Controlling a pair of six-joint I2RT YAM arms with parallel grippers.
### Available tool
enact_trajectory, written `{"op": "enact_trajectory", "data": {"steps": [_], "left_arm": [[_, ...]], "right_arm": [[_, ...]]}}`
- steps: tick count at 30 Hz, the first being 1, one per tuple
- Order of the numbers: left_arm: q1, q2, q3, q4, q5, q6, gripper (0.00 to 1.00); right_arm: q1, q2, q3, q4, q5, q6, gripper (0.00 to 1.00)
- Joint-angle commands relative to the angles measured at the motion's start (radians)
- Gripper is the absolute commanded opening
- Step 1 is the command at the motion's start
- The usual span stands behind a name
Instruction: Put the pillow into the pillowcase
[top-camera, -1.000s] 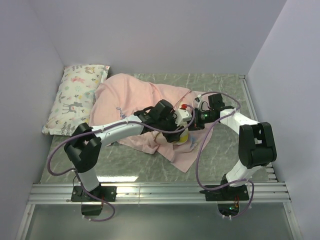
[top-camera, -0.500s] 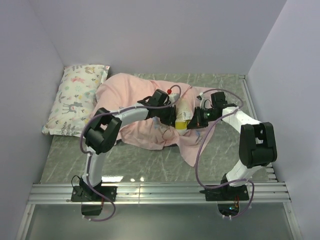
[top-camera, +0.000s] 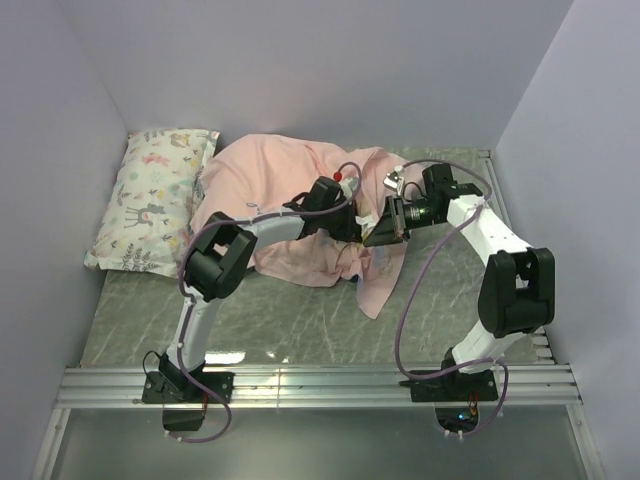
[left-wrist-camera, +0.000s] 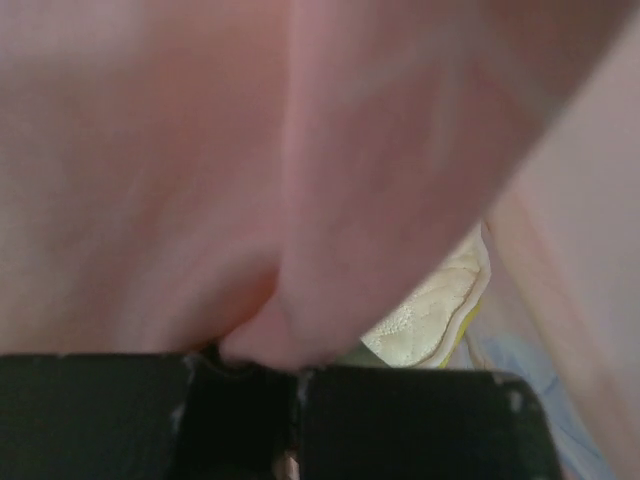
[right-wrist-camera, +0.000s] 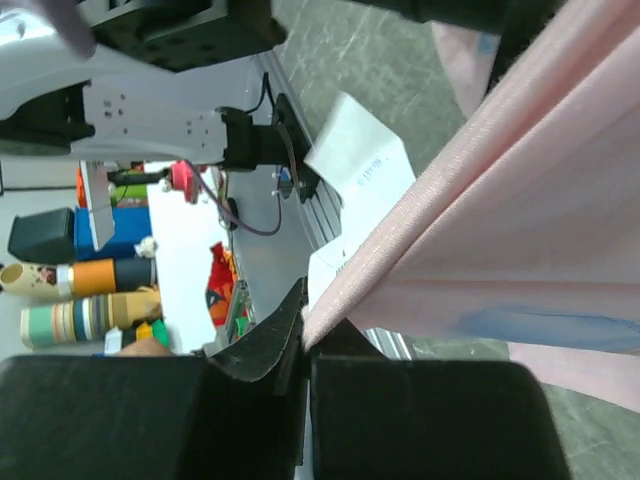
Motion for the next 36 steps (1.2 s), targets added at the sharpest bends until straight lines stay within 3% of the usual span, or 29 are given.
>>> {"op": "enact_trajectory", "data": {"steps": [1,3,4,5,6,7,9,12,18,23,28,36], "left_arm": [[0.049,0.021,-0.026,0.138,-0.140,-0.070,0.00],[0.035,-0.023,-0.059,0.190,-0.036,-0.089,0.02],[0.027,-0.049,-0.110,0.251,-0.006,-0.089,0.08],[0.018,-0.078,-0.138,0.276,0.020,-0.086,0.18],[0.006,-0.144,-0.167,0.297,0.085,-0.084,0.37],[0.000,-0.178,-0.222,0.320,0.126,-0.069,0.46],[-0.017,-0.284,-0.253,0.269,0.163,-0.019,0.60],[-0.031,-0.431,-0.298,0.089,0.135,0.186,0.72],[0.029,-0.623,-0.324,-0.179,-0.044,0.374,0.75],[0.024,-0.648,-0.296,-0.285,-0.222,0.494,0.73],[0.027,-0.591,-0.289,-0.227,-0.157,0.466,0.69],[-0.008,-0.430,-0.211,-0.108,-0.060,0.345,0.69]], "right_arm": [[0.015,-0.041,0.030,-0.209,-0.151,-0.047,0.00],[0.013,-0.024,0.037,-0.130,-0.113,0.025,0.00],[0.007,-0.017,0.054,-0.104,-0.095,0.051,0.00],[0.001,-0.009,0.063,-0.037,-0.070,0.085,0.00],[-0.008,0.003,0.082,-0.010,-0.041,0.138,0.00],[-0.028,0.013,0.093,0.019,-0.024,0.166,0.00],[-0.053,0.026,0.132,0.071,0.026,0.214,0.00],[-0.099,0.046,0.181,0.068,0.094,0.222,0.00],[-0.128,0.057,0.167,0.030,0.209,0.166,0.00],[-0.116,0.080,0.085,0.096,0.188,0.194,0.00],[-0.044,0.143,0.004,0.185,0.220,0.232,0.00],[-0.067,0.135,-0.002,0.104,0.229,0.163,0.00]]}}
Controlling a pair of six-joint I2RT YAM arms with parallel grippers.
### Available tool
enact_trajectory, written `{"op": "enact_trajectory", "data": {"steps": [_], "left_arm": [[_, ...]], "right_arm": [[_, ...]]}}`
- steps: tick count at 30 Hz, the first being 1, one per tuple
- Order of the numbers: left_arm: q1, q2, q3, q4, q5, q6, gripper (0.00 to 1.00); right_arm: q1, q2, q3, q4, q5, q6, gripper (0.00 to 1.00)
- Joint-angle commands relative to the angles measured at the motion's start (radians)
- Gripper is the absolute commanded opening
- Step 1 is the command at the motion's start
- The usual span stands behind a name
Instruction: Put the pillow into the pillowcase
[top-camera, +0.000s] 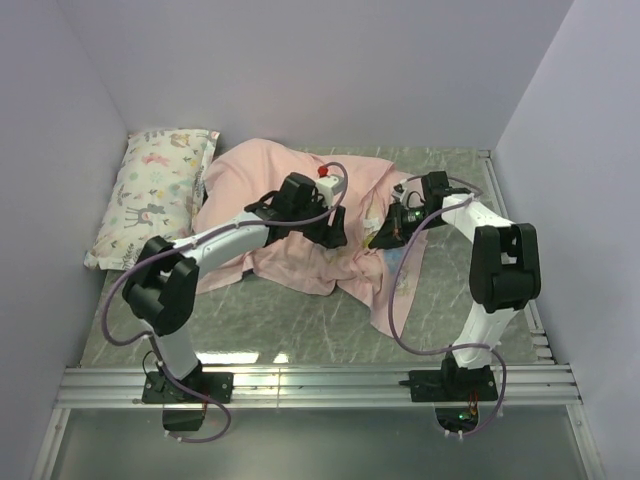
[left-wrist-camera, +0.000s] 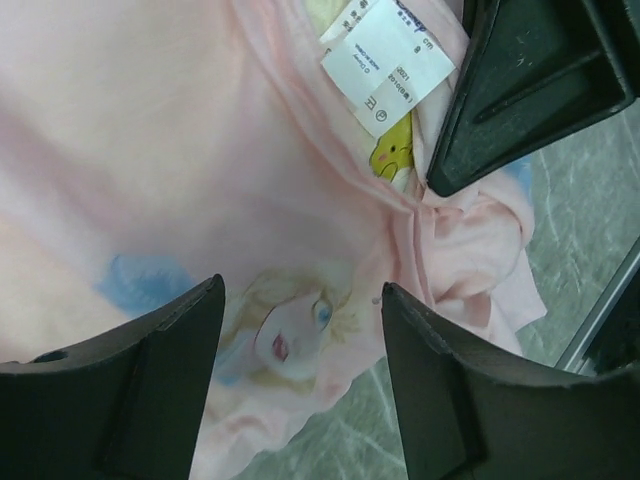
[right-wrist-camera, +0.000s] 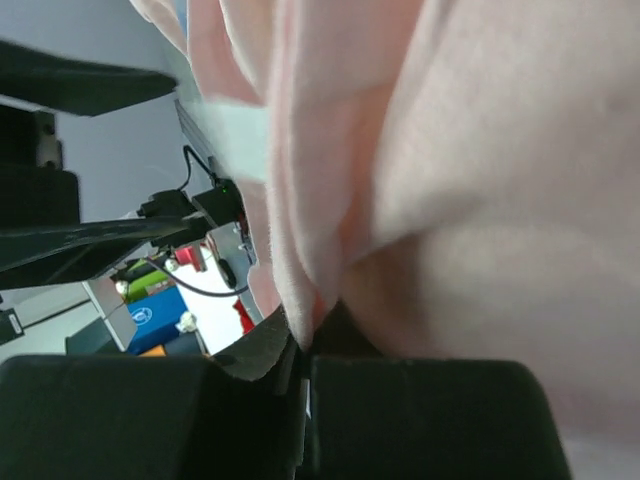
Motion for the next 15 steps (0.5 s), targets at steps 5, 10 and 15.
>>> {"op": "enact_trajectory", "data": {"steps": [5,10,15], "left_arm": [[-0.052,0.106,0.083,0.155,0.077,-0.078,0.70],[-0.057,0.150,0.089,0.218,0.112,-0.112,0.69],[-0.062,0.192,0.112,0.216,0.151,-0.123,0.47]], "right_arm": [[-0.017,-0.091,-0.008,-0.006,0.003,-0.021,0.00],[-0.015,-0.104,0.004,-0.038,0.021,-0.047,0.00],[-0.015,-0.101,0.015,-0.047,0.054,-0.061,0.00]]}}
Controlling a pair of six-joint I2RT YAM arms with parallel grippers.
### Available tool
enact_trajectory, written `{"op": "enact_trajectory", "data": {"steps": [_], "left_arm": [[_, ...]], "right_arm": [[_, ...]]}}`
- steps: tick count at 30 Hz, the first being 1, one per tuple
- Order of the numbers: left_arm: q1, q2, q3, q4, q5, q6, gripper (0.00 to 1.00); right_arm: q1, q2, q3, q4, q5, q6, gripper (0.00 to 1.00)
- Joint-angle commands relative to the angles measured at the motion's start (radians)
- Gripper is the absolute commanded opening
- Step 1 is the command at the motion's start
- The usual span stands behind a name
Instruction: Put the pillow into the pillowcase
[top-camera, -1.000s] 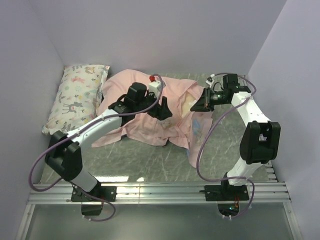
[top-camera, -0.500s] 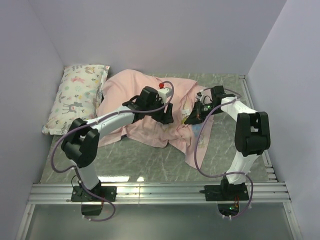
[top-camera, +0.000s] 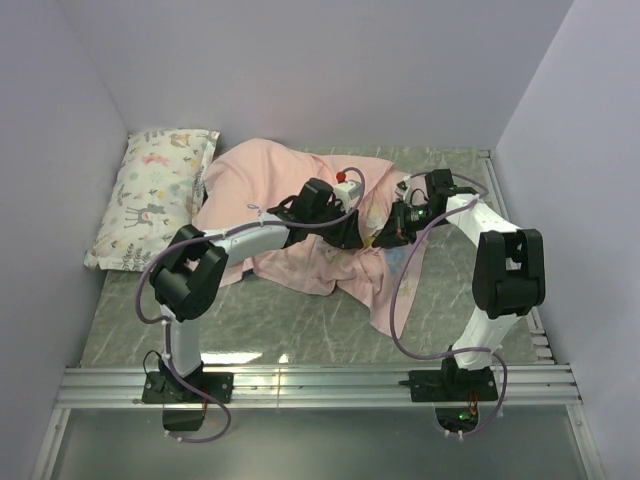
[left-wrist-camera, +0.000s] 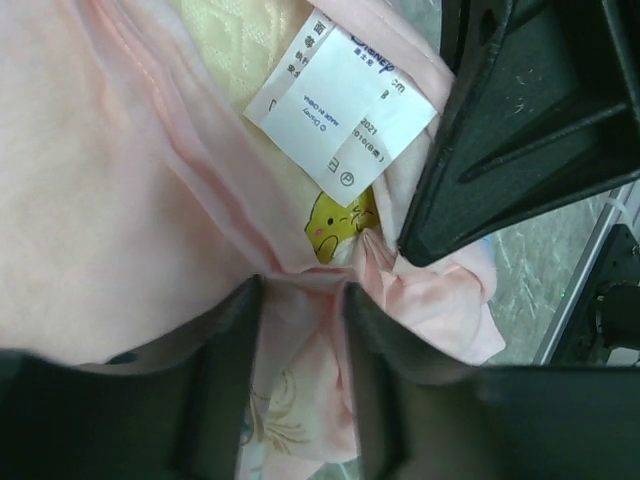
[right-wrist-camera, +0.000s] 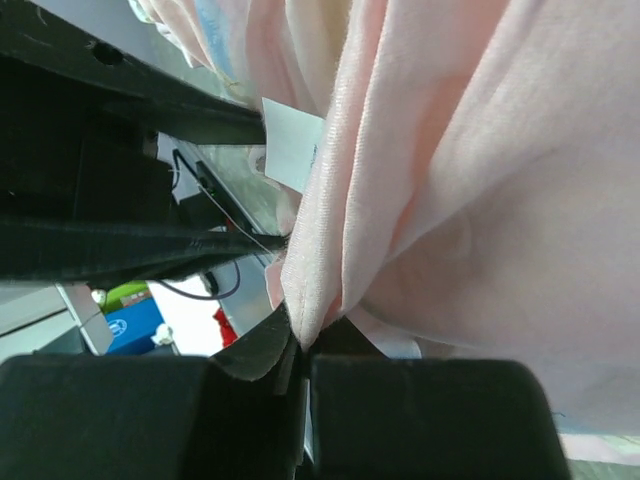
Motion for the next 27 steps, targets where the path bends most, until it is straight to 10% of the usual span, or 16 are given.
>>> {"op": "enact_trajectory", "data": {"steps": [1,7,19,27], "left_arm": [[-0.005,0.015,0.051,0.053,0.060,-0.017,0.42],[-0.003,-0.002,0.074,0.039,0.115,0.016,0.00],[-0.123,-0.092,0.080,0.053,0.256,0.030,0.00],[0.029,-0.167,0.091,-0.053,0.279,0.020,0.64]], "right_arm": [[-0.004,-0.044,0.020,-0.024,0.030,-0.028,0.00],[-0.004,-0.030,0.020,-0.016,0.054,-0.026,0.00],[0.083,0.103,0.089,0.239,0.010,0.154,0.00],[0.002,0.184,0.305,0.266,0.057,0.209,0.00]]}}
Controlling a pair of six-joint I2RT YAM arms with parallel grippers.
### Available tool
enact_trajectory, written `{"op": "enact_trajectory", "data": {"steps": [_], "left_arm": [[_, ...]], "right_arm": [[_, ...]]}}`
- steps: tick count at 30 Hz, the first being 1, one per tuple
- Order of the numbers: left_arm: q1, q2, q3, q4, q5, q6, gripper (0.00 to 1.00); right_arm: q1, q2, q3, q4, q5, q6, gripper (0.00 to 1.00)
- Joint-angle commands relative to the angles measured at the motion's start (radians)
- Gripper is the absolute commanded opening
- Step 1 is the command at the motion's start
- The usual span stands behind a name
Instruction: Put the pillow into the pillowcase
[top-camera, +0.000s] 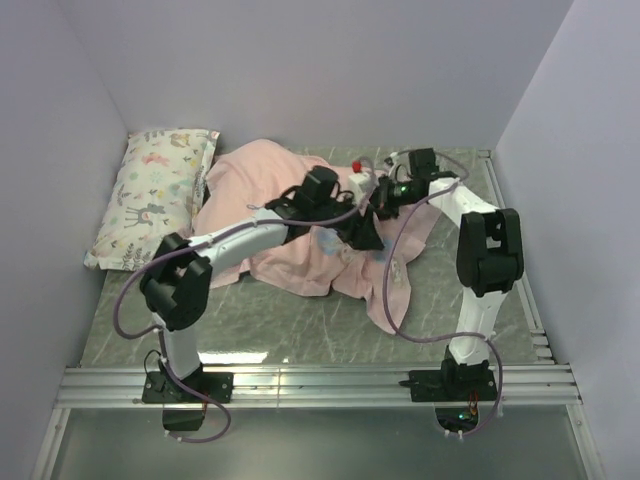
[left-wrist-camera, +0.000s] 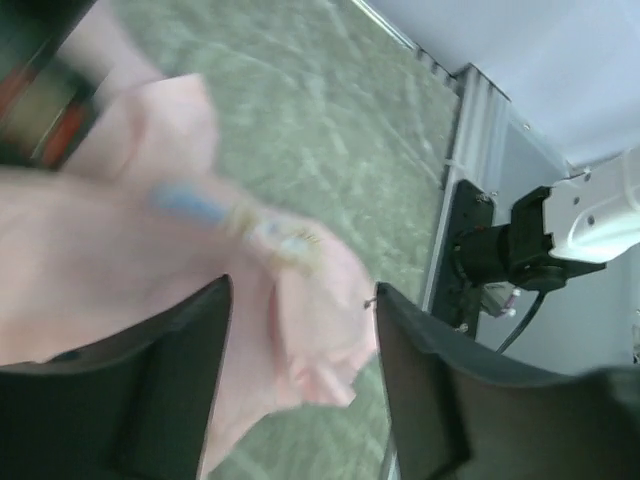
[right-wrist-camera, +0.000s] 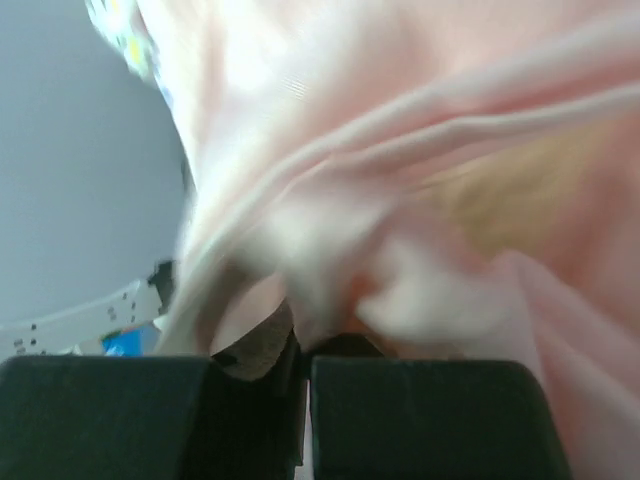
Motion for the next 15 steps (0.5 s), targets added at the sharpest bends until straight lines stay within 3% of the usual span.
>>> {"op": "enact_trajectory", "data": {"steps": [1,2,4,5,6,9,11,15], "left_arm": [[0.129,-0.153,-0.047,-0.046,0.040,0.027,0.67],[0.181,-0.215,-0.081,-0.110,0.026,0.068,0.71],[0.240,-0.269,-0.102,-0.191,-0.003,0.113,0.72],[0.301,-0.320,-0.131,-0.257,-0.013,0.152,0.73],[0.335,-0.344,-0.144,-0.300,-0.045,0.174,0.73],[0.490,-0.461,-0.246,-0.380,-0.050,0.235,0.74],[0.601,-0.542,-0.323,-0.420,-0.070,0.297,0.78],[0.714,-0.630,-0.426,-0.560,-0.180,0.517,0.80]], "right_arm": [[-0.119,-0.013,0.133,0.031,0.069,-0.009,0.00],[-0.132,-0.012,0.200,0.004,0.094,-0.029,0.00],[-0.144,0.004,0.271,-0.137,0.137,-0.129,0.21],[-0.144,0.008,0.334,-0.209,0.152,-0.176,0.41],[-0.144,0.002,0.348,-0.280,0.186,-0.227,0.47],[-0.172,-0.065,0.281,-0.426,0.281,-0.397,0.63],[-0.201,-0.156,0.202,-0.457,0.384,-0.497,0.82],[-0.256,-0.289,0.098,-0.567,0.523,-0.689,0.82]]}}
